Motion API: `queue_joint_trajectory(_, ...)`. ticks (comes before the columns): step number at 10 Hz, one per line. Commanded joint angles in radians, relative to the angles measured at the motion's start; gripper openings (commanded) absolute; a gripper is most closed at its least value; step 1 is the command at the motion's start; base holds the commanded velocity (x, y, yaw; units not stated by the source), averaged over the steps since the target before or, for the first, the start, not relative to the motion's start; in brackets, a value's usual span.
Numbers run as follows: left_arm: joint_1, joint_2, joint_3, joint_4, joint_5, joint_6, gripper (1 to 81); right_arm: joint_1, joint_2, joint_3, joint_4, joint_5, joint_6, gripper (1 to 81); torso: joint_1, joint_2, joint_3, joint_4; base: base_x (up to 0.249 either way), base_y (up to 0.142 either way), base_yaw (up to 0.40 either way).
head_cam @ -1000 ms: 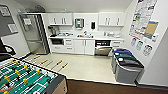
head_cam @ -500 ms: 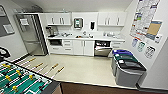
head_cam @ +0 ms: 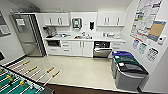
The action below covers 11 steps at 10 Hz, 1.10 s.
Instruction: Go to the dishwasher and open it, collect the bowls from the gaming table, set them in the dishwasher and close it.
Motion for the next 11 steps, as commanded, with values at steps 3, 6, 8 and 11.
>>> queue_joint_trajectory(3, -0.045, -0.004, -0.005, 0.007, 0.059, 0.008, 1.0, 0.038, -0.018, -0.001, -0.007, -0.048, -0.003, 1.0, 0.0, 0.0, 0.0, 0.0, 0.193, -0.089, 0.0)
queue_joint_trajectory(6, -0.045, -0.005, -0.005, 0.009, 0.059, 0.008, 1.0, 0.039, -0.015, 0.003, -0.007, -0.049, -0.003, 1.0, 0.0, 0.0, 0.0, 0.0, 0.193, -0.09, 0.0)
queue_joint_trajectory(8, -0.045, -0.008, -0.005, 0.009, 0.059, 0.008, 1.0, 0.041, -0.017, 0.003, -0.007, -0.051, -0.003, 1.0, 0.0, 0.0, 0.0, 0.0, 0.193, -0.09, 0.0)
queue_joint_trajectory(11, -0.045, -0.007, -0.005, 0.007, 0.059, 0.008, 1.0, 0.044, -0.017, 0.003, -0.008, -0.052, -0.003, 1.0, 0.0, 0.0, 0.0, 0.0, 0.193, -0.09, 0.0)
